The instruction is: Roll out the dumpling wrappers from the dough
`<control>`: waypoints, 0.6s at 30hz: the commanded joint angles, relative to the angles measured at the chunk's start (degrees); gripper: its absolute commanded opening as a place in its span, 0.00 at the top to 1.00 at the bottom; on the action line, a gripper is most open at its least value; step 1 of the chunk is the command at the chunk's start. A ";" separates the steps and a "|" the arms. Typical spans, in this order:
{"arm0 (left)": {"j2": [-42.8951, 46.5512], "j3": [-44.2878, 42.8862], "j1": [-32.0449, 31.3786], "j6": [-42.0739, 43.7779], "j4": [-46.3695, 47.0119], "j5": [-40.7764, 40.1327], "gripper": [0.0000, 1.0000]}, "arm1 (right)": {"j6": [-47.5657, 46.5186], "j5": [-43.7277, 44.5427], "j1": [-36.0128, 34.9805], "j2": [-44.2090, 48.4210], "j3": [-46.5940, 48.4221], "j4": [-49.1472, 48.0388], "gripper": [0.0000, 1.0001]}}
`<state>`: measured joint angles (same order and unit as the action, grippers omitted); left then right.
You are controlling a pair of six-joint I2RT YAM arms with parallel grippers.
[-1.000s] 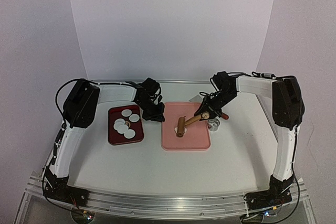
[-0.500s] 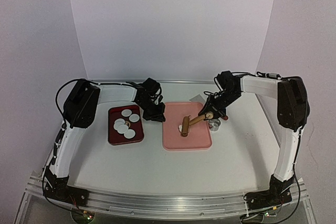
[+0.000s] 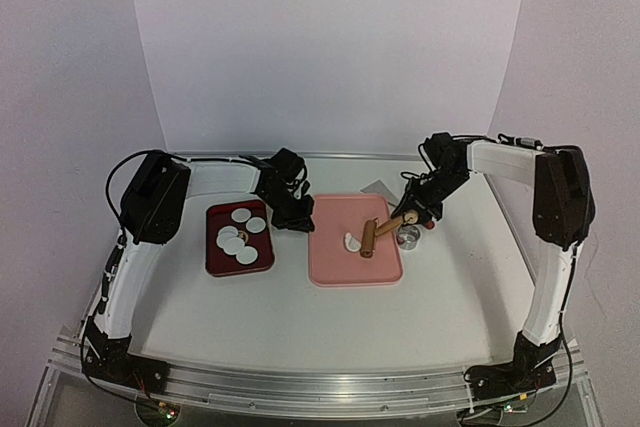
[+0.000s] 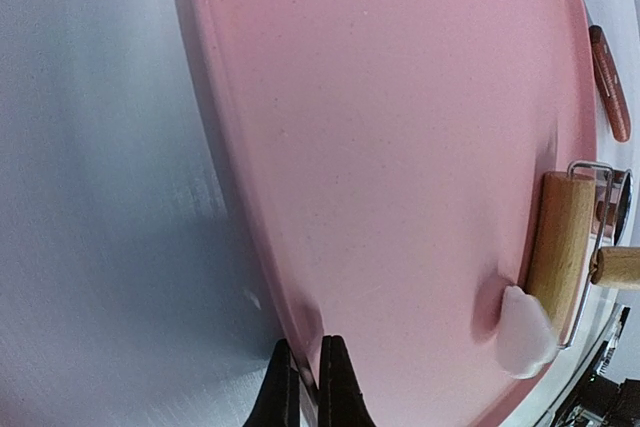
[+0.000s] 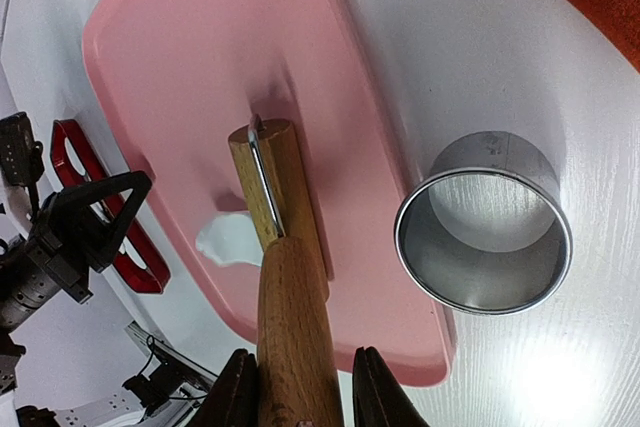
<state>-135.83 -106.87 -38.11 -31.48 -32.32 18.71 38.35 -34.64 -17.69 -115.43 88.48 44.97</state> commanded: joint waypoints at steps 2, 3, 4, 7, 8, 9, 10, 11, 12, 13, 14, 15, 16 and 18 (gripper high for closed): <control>-0.75 -0.96 0.62 2.70 0.87 -0.23 1.00 | -2.15 27.63 0.48 -6.93 -3.73 9.91 1.00; -0.58 -0.87 0.58 3.12 1.39 0.16 1.00 | -2.51 27.44 0.46 -6.36 -3.47 9.87 1.00; -0.41 -0.75 0.52 3.74 1.95 0.70 1.00 | -3.10 27.17 0.48 -5.71 -3.15 9.82 1.00; 0.07 -0.42 0.42 7.45 3.59 2.14 1.00 | -6.44 24.21 0.28 -3.49 -1.35 9.49 1.00; 0.14 -0.47 0.41 9.00 3.73 2.41 1.00 | -7.80 22.61 0.18 -2.74 -0.68 9.42 1.00; 0.24 -0.48 0.40 10.58 3.75 2.70 1.00 | -9.13 20.82 -0.02 -2.06 0.08 9.38 1.00; 0.43 -0.38 0.40 12.30 3.77 3.16 1.00 | -10.29 19.07 -0.30 -1.32 0.86 9.38 1.00; 0.77 -0.01 0.34 14.38 3.92 3.83 1.00 | -11.45 16.95 -0.59 -0.41 1.52 9.37 1.00; 1.21 0.57 0.21 16.65 4.21 4.45 1.00 | -12.62 14.49 -0.89 0.55 2.03 9.35 1.00; 1.69 1.18 0.07 18.90 4.53 4.71 1.00 | -13.46 12.08 -1.29 1.41 2.49 9.40 1.00; 2.28 1.73 -0.09 21.46 4.62 4.71 1.00 | -14.40 9.28 -1.69 2.36 3.00 9.37 1.00; 2.77 2.13 -0.23 23.75 4.33 4.51 1.00 | -15.38 6.37 -2.19 3.21 3.57 9.38 1.00; 3.02 2.37 -0.29 25.52 3.82 4.20 1.00 | -16.04 4.52 -2.83 3.88 4.06 9.42 1.00; 3.62 2.71 -0.41 28.83 2.64 3.85 1.00 | -16.59 2.42 -4.43 5.71 4.73 9.60 1.00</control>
<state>-135.67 -105.52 -37.85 -15.78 -29.40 21.58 27.83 -32.28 -19.23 -113.40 91.39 50.95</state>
